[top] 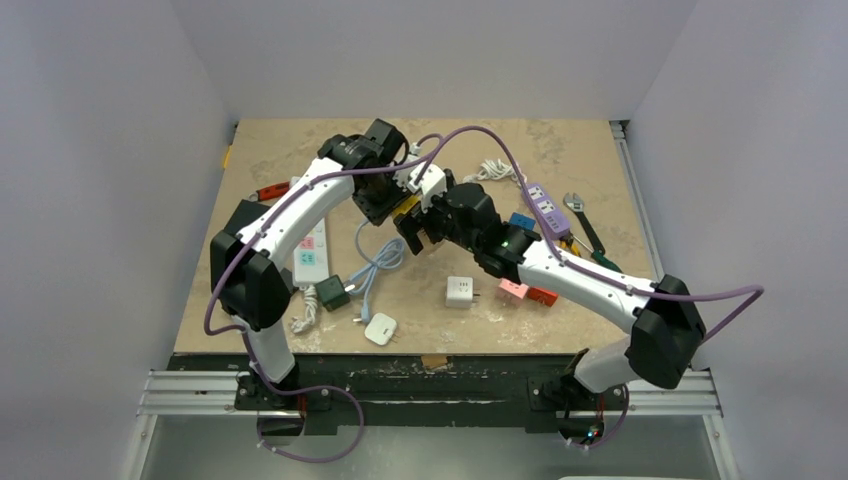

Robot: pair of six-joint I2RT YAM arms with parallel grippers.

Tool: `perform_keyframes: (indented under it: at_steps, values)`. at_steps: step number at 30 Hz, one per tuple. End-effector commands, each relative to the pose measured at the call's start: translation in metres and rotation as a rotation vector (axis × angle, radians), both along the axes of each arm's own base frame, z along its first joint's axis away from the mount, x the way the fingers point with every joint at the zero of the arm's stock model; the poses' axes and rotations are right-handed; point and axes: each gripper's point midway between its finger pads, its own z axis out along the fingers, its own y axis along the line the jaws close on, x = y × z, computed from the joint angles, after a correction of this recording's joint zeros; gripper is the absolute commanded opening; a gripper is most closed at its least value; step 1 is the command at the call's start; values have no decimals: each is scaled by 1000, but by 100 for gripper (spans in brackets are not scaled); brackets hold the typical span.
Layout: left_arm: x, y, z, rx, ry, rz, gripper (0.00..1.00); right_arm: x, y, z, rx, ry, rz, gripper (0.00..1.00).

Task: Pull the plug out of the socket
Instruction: Remove the plug from the socket.

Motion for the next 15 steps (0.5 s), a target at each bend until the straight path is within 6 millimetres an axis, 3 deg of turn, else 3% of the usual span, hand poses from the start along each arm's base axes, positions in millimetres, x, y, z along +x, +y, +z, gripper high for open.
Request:
perform_keyframes:
  at_steps: [1, 10, 15]
  values:
    - [1, -7, 40, -88, -114, 5, 0, 10, 9, 17, 13, -52, -16, 99]
    - [-1, -7, 42, -94, -119, 7, 0, 18, 17, 0, 3, -35, -51, 99]
    - [-4, -9, 44, -97, -119, 4, 0, 26, 25, -1, 15, -41, -58, 90]
